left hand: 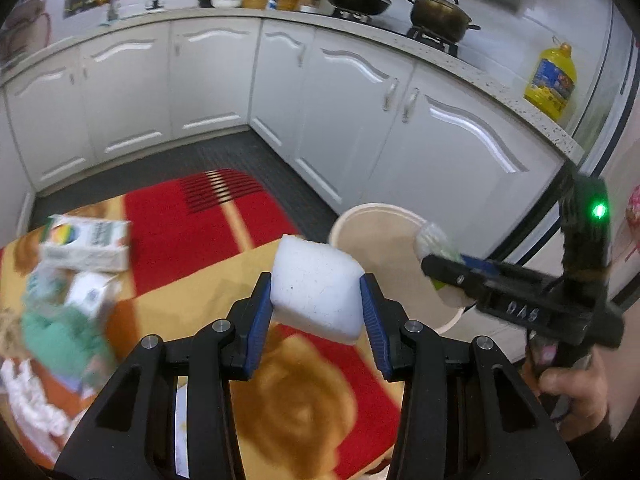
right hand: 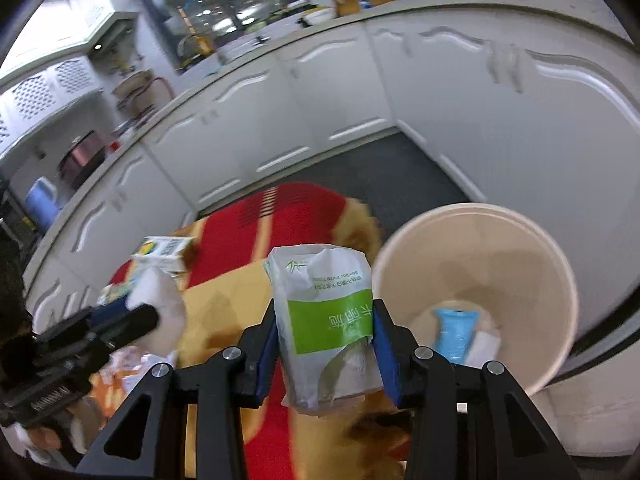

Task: Collect trash
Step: 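Carry the sponge block and plastic bag over the beige bin with both tools, then open both tools to drop the sponge and bag into the bin, then move both tools back over the blanket, then grasp the milk carton with the left tool while the right tool grasps the green towel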

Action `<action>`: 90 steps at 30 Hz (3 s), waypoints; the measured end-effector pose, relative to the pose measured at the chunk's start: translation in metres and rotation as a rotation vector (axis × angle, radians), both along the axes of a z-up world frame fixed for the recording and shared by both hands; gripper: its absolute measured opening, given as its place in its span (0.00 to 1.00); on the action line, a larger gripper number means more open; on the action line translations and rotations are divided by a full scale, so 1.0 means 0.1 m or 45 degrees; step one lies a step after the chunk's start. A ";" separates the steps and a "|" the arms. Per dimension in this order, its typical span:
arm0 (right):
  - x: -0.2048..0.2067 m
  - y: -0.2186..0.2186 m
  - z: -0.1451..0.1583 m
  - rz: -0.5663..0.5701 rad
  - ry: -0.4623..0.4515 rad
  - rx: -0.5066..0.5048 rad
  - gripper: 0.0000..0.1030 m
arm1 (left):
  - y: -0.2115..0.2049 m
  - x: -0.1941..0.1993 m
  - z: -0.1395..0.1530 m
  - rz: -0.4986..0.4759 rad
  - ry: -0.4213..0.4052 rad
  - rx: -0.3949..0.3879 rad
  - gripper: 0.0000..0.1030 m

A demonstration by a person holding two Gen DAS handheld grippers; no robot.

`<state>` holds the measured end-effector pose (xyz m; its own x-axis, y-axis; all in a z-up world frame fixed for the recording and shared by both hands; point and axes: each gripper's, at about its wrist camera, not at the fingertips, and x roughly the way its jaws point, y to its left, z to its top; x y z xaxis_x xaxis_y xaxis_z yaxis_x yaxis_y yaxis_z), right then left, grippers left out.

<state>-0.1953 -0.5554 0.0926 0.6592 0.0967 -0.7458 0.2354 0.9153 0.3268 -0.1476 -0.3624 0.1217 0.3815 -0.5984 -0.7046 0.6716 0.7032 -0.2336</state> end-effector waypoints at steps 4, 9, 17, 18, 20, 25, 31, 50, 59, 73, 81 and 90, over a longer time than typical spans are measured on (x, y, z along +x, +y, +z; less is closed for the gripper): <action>-0.03 -0.26 -0.10 -0.057 0.040 -0.036 0.40 | -0.37 0.14 -0.06 -0.003 0.098 -0.016 0.44; -0.05 -0.51 -0.28 -0.123 0.094 -0.034 0.40 | -0.79 0.25 -0.15 0.001 0.185 -0.051 0.51; -0.16 -0.79 -0.45 -0.235 0.151 -0.056 0.60 | -1.15 0.40 -0.40 0.011 0.315 -0.087 0.60; -0.17 -0.79 -0.44 -0.236 0.151 -0.056 0.60 | -1.14 0.40 -0.41 0.004 0.320 -0.086 0.63; -0.20 -0.79 -0.41 -0.236 0.144 -0.054 0.60 | -1.11 0.39 -0.42 0.000 0.314 -0.081 0.66; -0.16 -0.70 -0.37 -0.223 0.129 -0.044 0.63 | -1.01 0.42 -0.41 0.018 0.337 -0.099 0.66; -0.12 -0.52 -0.28 -0.183 0.116 -0.070 0.63 | -0.74 0.35 -0.26 0.041 0.275 -0.113 0.66; 0.09 0.66 0.02 0.096 -0.011 -0.124 0.70 | 0.72 -0.05 -0.10 0.341 -0.130 0.065 0.66; 0.18 1.33 0.08 0.263 -0.028 -0.145 0.75 | 1.46 -0.14 -0.12 0.480 -0.161 0.079 0.66; 0.47 2.23 -0.06 0.515 0.000 -0.171 0.81 | 3.02 0.23 -0.36 0.786 0.025 0.056 0.66; 0.94 2.59 -0.03 0.646 -0.014 -0.192 0.85 | 3.41 0.65 -0.52 0.856 0.098 0.065 0.66; 1.49 2.93 -0.34 0.809 0.077 -0.205 0.78 | 3.29 1.18 -0.77 0.846 0.172 0.187 0.66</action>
<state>-0.0460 -0.2623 0.0585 0.4669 0.3374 -0.8174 -0.3534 0.9185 0.1773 -0.0295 -0.0338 0.0449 0.5373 -0.1632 -0.8275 0.0596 0.9860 -0.1558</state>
